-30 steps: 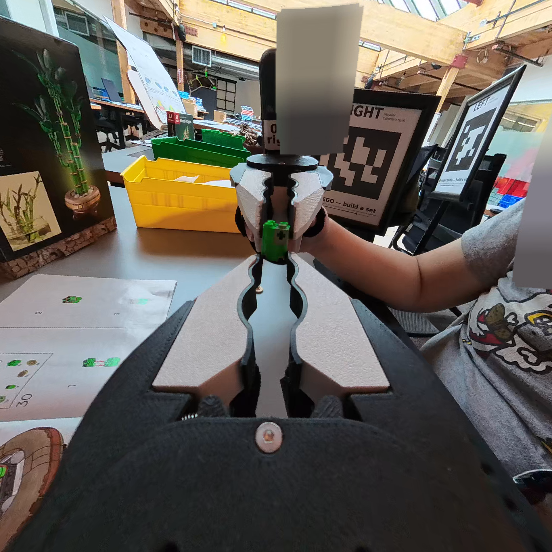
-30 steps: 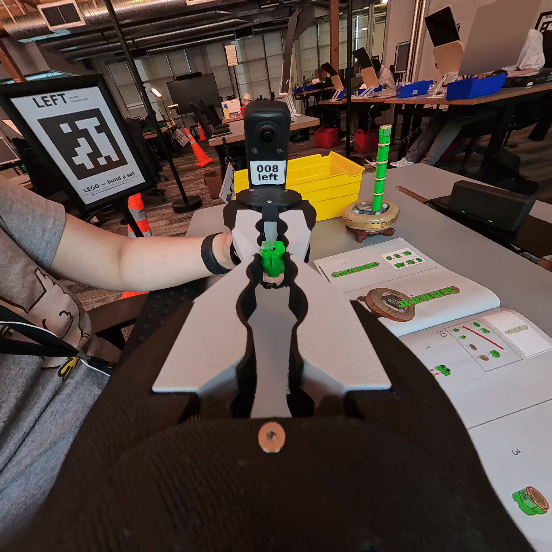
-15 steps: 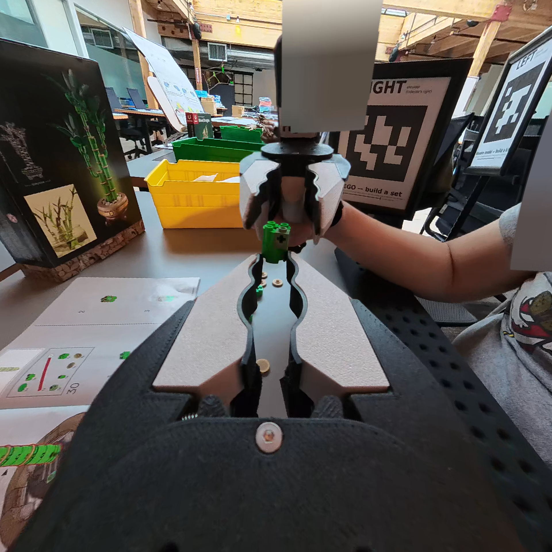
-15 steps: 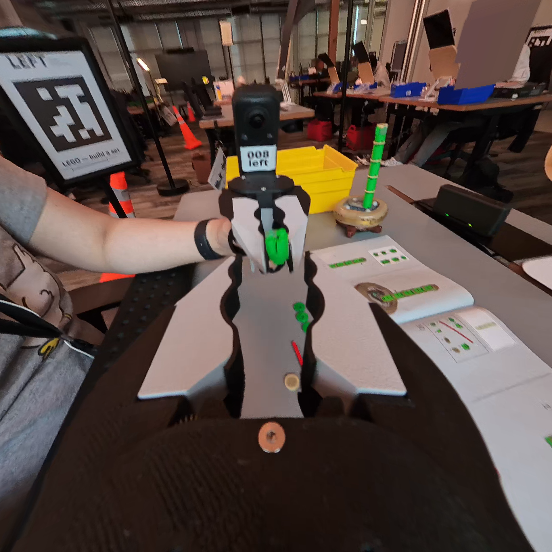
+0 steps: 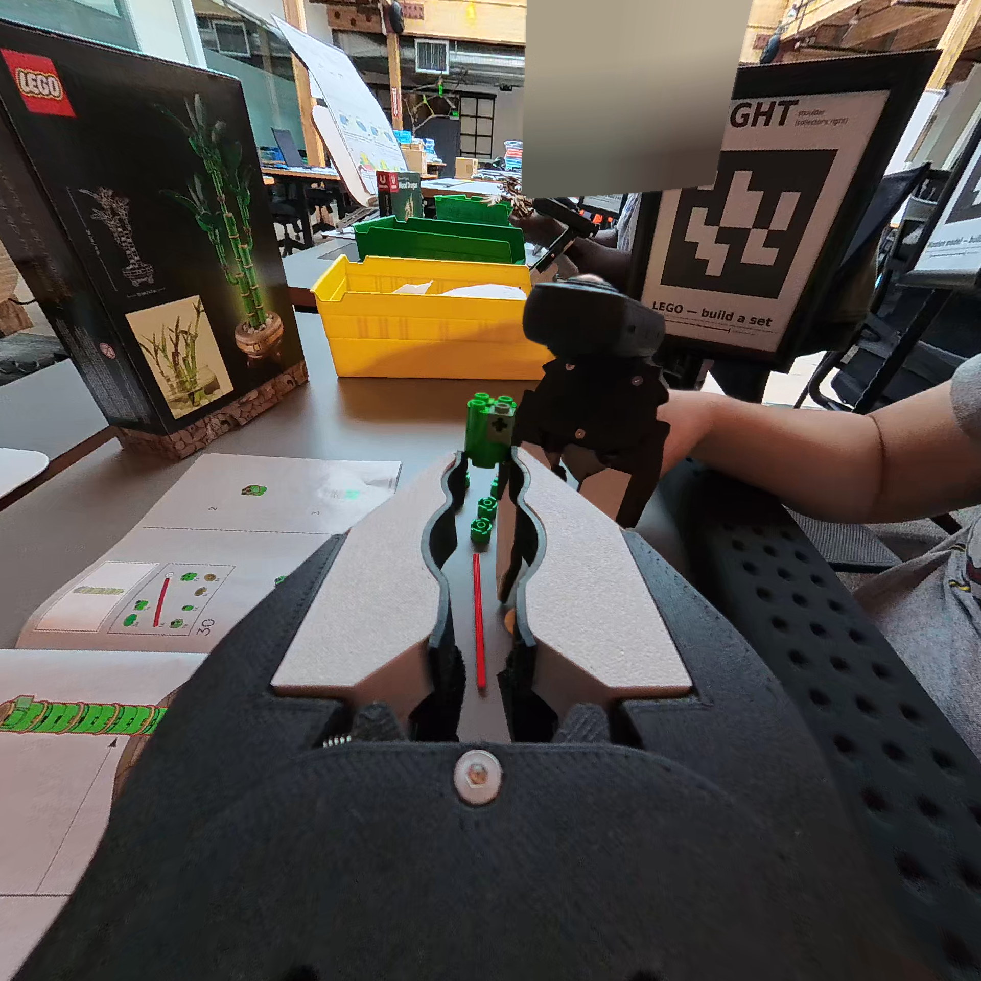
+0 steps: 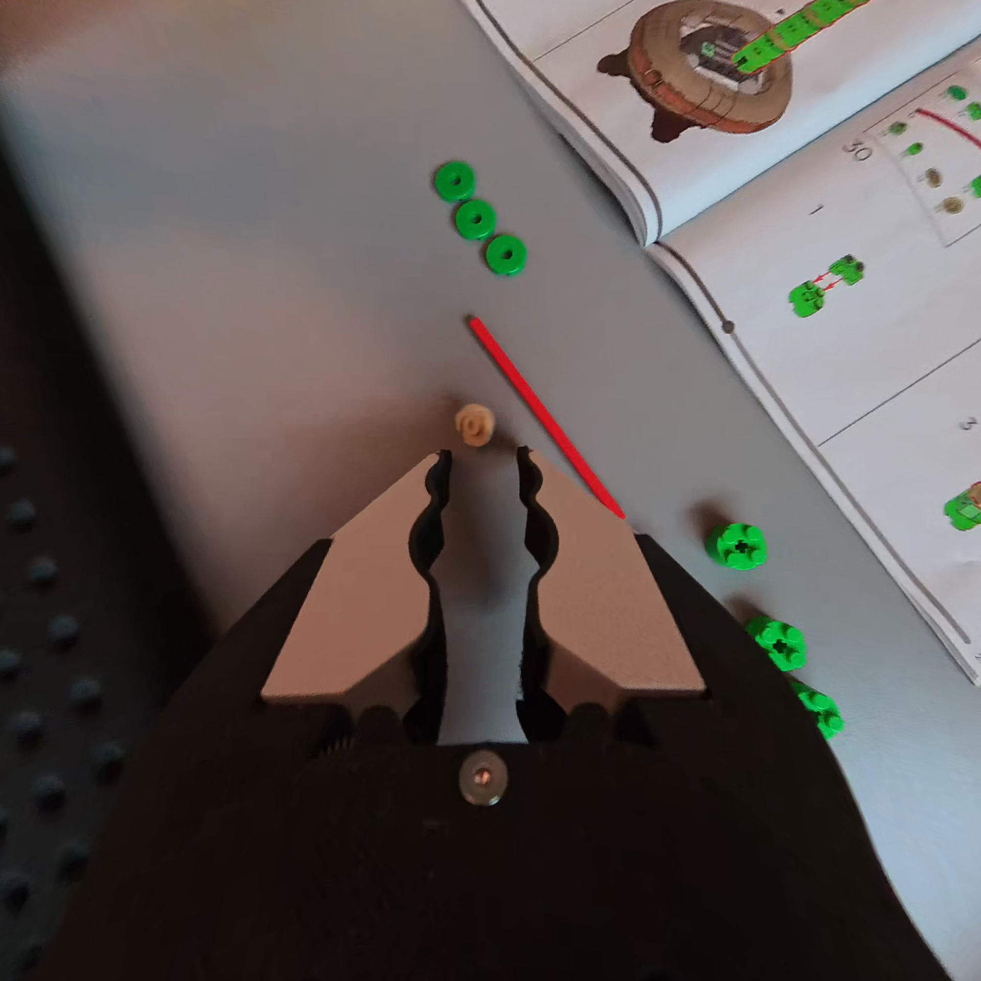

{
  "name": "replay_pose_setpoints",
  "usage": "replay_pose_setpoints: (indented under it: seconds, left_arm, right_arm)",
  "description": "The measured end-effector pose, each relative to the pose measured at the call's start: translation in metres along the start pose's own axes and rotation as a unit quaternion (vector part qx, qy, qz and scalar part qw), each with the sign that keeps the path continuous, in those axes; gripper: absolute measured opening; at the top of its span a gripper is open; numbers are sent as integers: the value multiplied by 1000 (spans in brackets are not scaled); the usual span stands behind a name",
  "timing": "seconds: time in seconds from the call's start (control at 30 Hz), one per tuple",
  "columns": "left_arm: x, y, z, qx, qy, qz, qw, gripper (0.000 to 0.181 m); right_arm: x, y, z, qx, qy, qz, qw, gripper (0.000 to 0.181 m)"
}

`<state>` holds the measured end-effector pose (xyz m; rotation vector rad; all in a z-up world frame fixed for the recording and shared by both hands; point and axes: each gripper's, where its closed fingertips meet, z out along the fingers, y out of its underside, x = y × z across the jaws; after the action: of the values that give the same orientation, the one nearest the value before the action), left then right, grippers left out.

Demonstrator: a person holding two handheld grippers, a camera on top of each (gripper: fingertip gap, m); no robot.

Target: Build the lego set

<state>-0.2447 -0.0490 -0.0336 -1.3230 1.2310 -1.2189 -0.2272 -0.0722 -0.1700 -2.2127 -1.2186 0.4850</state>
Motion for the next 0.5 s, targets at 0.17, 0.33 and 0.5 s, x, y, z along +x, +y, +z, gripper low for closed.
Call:
replay_pose_setpoints:
  seconds: [0.17,0.33,0.5]
  left_arm:
    - [2,0,1,-5,3,3,1000,14]
    - [2,1,0,-6,4,1,1000,14]
    - [3,1,0,-9,4,3,1000,14]
  right_arm:
    - [1,-5,-3,18,0,-16,1000,25]
    - [-12,-7,0,21,-36,-22,999,25]
    - [-23,-2,5,7,-53,-45,998,23]
